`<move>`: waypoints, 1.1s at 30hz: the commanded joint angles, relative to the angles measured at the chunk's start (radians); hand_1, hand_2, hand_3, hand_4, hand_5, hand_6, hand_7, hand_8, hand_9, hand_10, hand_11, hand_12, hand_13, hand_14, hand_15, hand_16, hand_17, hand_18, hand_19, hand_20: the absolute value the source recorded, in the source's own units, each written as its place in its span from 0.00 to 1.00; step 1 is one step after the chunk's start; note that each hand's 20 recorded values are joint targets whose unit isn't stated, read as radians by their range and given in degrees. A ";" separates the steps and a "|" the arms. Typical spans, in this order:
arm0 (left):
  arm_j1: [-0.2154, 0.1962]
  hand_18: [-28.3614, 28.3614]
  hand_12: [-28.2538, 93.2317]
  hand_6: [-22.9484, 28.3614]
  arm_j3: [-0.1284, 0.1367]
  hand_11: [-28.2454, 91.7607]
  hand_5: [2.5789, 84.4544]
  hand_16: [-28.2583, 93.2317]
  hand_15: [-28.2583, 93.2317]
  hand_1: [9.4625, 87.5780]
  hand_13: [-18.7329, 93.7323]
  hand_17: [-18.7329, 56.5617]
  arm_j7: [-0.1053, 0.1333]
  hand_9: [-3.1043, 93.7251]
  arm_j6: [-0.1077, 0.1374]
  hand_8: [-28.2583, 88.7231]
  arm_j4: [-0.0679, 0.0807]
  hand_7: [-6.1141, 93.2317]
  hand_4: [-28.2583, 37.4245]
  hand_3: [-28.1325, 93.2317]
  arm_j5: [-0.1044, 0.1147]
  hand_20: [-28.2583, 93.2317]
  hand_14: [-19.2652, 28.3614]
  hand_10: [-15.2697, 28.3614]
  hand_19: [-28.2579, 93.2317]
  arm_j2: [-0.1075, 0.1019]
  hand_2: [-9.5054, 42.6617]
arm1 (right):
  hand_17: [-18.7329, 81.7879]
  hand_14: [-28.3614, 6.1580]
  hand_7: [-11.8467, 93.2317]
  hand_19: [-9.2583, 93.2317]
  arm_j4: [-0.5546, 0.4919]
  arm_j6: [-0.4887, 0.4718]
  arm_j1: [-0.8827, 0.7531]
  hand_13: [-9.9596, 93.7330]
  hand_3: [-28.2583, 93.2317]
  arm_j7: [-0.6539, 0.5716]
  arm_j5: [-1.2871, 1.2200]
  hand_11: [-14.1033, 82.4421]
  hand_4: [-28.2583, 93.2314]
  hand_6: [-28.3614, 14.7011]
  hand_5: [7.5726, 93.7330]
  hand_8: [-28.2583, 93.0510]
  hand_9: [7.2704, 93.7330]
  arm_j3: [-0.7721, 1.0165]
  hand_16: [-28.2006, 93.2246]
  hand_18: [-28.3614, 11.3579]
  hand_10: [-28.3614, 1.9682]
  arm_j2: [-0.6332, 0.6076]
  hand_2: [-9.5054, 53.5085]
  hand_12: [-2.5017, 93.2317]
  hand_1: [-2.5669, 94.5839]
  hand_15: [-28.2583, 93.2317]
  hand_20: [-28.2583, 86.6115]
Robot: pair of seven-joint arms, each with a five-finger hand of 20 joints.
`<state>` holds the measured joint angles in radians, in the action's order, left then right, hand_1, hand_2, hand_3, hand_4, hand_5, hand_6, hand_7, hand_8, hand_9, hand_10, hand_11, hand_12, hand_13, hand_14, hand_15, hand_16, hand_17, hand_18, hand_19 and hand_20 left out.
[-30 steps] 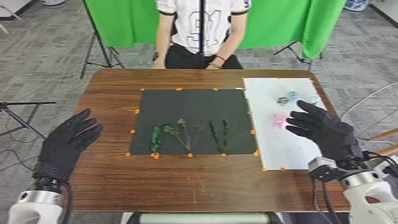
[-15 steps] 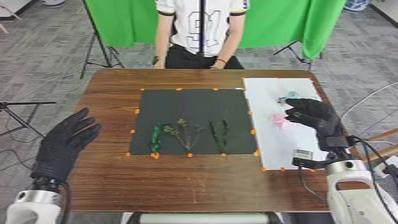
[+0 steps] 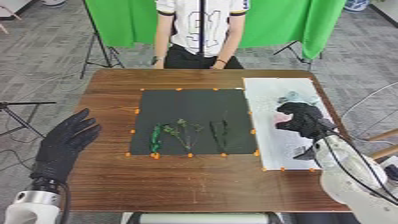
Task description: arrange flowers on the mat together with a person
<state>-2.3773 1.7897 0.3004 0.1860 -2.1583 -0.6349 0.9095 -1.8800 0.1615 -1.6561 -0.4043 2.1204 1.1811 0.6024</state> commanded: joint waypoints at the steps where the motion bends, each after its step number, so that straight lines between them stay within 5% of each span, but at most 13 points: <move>1: 0.004 0.93 0.37 0.51 0.002 0.44 0.43 0.25 0.46 0.18 0.44 0.20 -0.031 0.38 -0.022 0.17 0.008 0.25 0.09 0.83 -0.007 0.28 0.74 0.65 0.62 -0.001 0.17 | 0.38 0.54 0.39 0.73 0.025 0.140 0.096 0.53 0.94 -0.108 0.240 0.45 0.01 0.62 0.45 0.11 0.44 -0.114 0.39 0.25 0.54 -0.052 0.01 0.31 0.30 0.67 0.58; 11: 0.006 0.93 0.37 0.51 0.005 0.44 0.42 0.25 0.46 0.18 0.44 0.20 -0.037 0.38 -0.026 0.17 0.011 0.25 0.09 0.83 -0.007 0.28 0.74 0.65 0.62 -0.009 0.17 | 0.42 0.53 0.42 0.77 0.115 0.064 0.263 0.58 0.94 -0.146 0.251 0.56 0.01 0.65 0.52 0.10 0.53 -0.290 0.39 0.26 0.51 -0.060 0.00 0.34 0.32 0.75 0.58; 33: 0.011 0.93 0.37 0.51 0.002 0.43 0.42 0.25 0.46 0.18 0.44 0.20 -0.038 0.38 -0.030 0.17 0.014 0.25 0.09 0.83 -0.005 0.28 0.74 0.66 0.62 -0.017 0.16 | 0.42 0.57 0.43 0.78 0.187 -0.011 0.349 0.62 0.94 -0.166 0.219 0.58 0.00 0.66 0.53 0.10 0.56 -0.405 0.40 0.27 0.57 -0.032 0.00 0.34 0.35 0.76 0.58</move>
<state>-2.3586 1.7962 0.2671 0.1618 -2.1503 -0.6381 0.8945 -1.7150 0.1403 -1.3285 -0.5892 2.3528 0.7909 0.5560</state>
